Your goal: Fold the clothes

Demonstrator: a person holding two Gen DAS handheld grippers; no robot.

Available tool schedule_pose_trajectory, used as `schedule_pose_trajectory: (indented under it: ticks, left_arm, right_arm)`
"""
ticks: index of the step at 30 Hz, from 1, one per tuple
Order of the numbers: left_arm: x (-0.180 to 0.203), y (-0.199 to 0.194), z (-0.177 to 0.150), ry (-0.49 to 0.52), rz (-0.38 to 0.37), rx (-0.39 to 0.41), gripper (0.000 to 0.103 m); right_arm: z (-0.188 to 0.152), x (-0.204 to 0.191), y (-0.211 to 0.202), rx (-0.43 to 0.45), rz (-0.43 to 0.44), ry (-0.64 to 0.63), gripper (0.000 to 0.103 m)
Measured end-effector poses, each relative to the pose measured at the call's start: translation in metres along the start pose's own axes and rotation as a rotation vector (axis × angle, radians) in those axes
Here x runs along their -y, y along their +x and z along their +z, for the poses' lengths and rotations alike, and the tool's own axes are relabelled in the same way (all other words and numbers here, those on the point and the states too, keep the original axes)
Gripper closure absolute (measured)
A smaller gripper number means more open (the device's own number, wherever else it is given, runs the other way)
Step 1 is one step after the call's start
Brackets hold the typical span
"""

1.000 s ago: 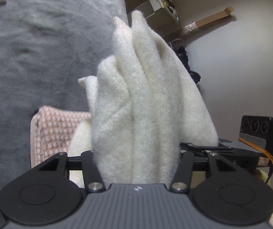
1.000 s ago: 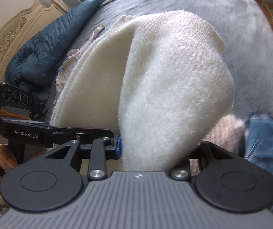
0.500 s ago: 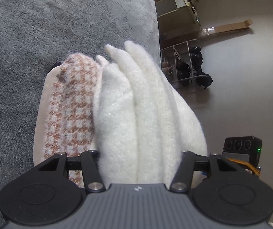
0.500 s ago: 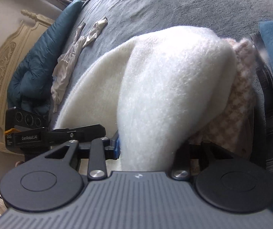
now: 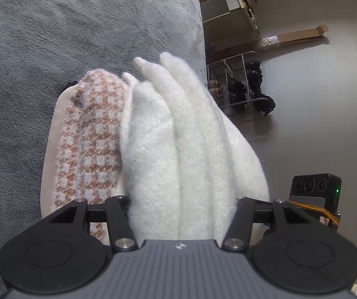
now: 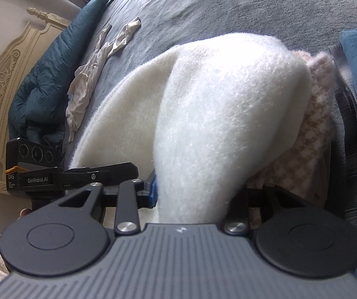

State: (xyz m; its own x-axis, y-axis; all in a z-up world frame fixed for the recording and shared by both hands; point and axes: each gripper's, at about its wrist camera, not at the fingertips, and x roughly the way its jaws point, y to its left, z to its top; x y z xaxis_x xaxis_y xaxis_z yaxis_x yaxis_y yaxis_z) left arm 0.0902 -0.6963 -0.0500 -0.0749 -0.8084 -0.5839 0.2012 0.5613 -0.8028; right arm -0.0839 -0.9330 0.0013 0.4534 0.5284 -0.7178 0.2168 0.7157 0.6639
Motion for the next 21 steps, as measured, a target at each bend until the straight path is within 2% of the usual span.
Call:
schedule_pose_trajectory:
  ticks: [3, 7, 13, 17, 21]
  left_arm:
    - [0.016, -0.008, -0.002, 0.041, -0.009, 0.016, 0.049]
    - [0.042, -0.023, -0.014, 0.071, -0.059, 0.037, 0.049]
    - [0.073, -0.044, -0.036, 0.062, -0.126, 0.029, 0.049]
    - [0.093, -0.055, -0.046, 0.052, -0.131, 0.043, 0.048]
    - [0.107, -0.059, -0.058, 0.02, -0.102, 0.099, 0.048]
  right_arm:
    - [0.003, -0.006, -0.009, 0.006, 0.002, -0.007, 0.069]
    - [0.003, -0.021, -0.036, 0.027, -0.008, -0.006, 0.07]
    - [-0.004, -0.061, -0.078, 0.036, -0.108, -0.039, 0.07]
    - [-0.01, -0.08, -0.1, 0.04, -0.151, -0.055, 0.07]
    - [-0.01, -0.085, -0.113, 0.022, -0.137, -0.084, 0.07]
